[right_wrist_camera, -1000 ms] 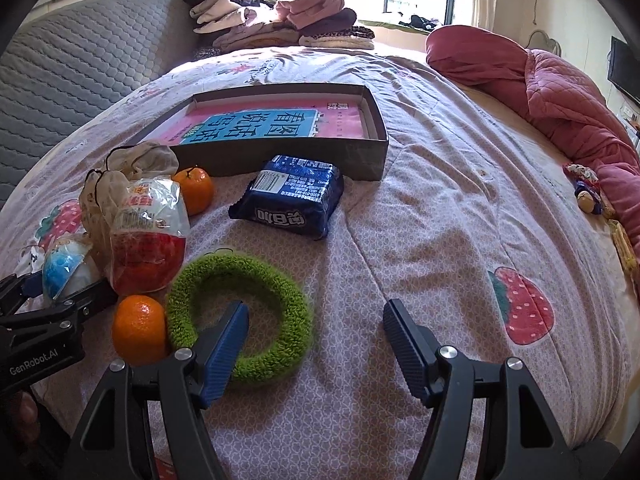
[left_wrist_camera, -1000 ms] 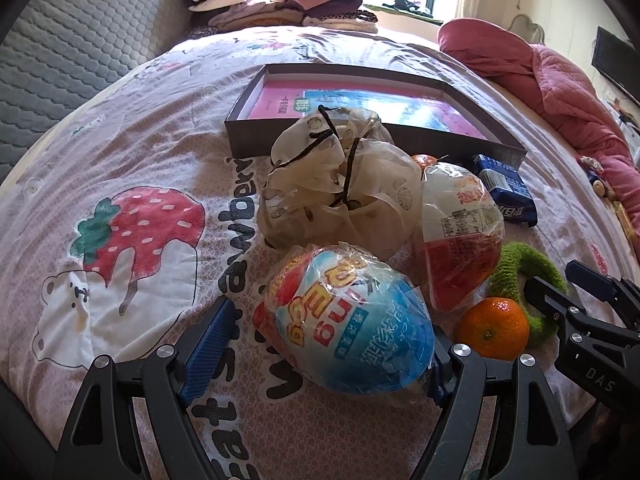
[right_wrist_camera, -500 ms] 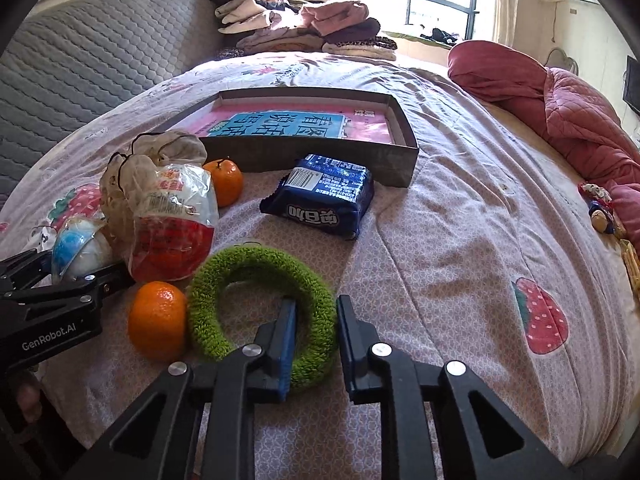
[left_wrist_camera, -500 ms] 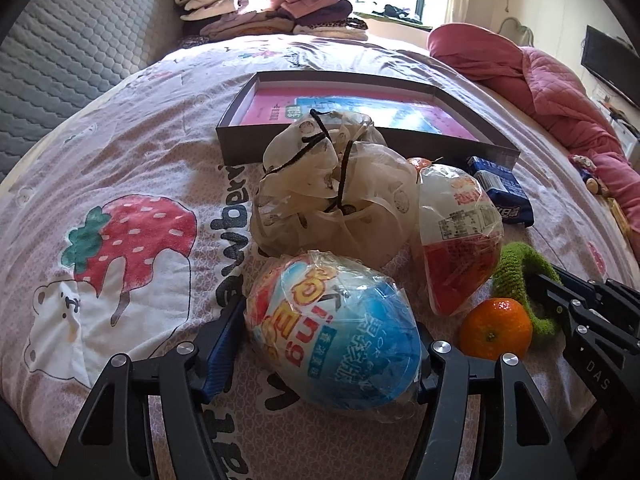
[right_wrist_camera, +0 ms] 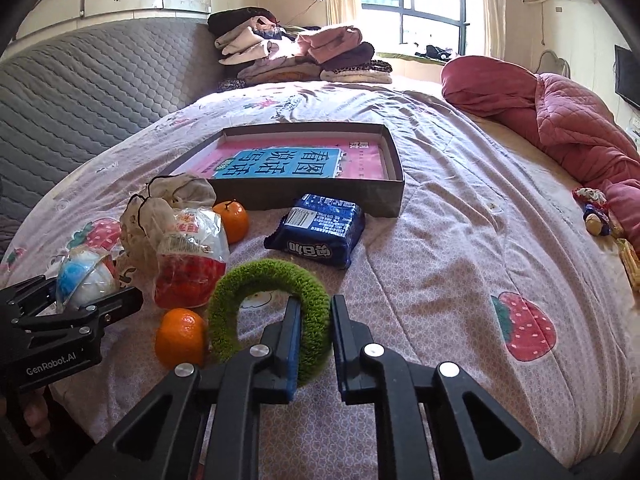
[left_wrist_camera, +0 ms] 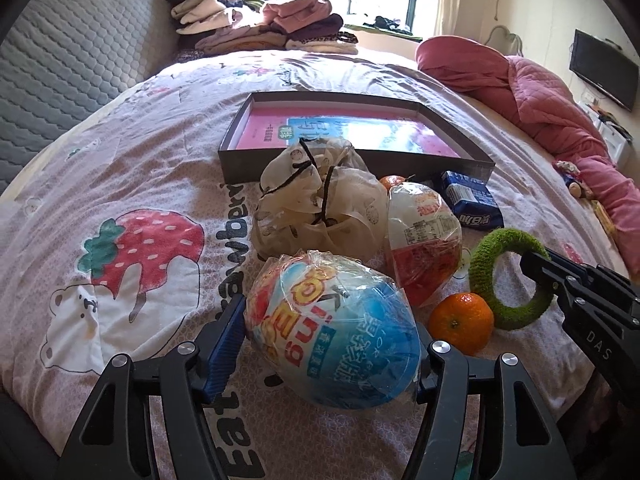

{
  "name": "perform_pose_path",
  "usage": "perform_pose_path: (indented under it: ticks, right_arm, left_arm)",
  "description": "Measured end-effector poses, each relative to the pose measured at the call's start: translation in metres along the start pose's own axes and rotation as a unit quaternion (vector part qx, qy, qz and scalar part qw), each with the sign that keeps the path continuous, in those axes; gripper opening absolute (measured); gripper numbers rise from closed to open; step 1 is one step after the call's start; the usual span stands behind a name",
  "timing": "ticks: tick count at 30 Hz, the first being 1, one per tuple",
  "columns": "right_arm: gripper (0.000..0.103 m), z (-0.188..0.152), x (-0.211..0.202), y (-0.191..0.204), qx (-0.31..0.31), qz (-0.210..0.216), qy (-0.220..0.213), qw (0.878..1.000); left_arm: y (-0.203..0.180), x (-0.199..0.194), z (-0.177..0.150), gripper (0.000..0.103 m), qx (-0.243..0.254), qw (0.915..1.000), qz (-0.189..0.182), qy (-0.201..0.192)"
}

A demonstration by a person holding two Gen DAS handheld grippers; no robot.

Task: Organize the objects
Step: 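Carry the blue egg and green ring over the pink tray with both tools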

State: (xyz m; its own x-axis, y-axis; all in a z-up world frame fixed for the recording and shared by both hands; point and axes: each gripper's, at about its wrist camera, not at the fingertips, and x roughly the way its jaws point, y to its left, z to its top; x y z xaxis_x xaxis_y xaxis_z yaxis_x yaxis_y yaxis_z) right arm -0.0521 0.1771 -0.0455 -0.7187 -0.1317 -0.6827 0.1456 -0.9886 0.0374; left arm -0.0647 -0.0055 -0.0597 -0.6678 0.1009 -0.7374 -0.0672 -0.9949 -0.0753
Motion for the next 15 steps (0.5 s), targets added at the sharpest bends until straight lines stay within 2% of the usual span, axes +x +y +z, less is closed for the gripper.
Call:
perform_pose_path:
  ticks: [15]
  right_arm:
    - [0.015, 0.018, -0.021, -0.006, 0.007, -0.004, -0.043, 0.999]
  left_arm:
    - [-0.009, -0.021, 0.016, 0.068, 0.008, 0.9996, -0.001, -0.028]
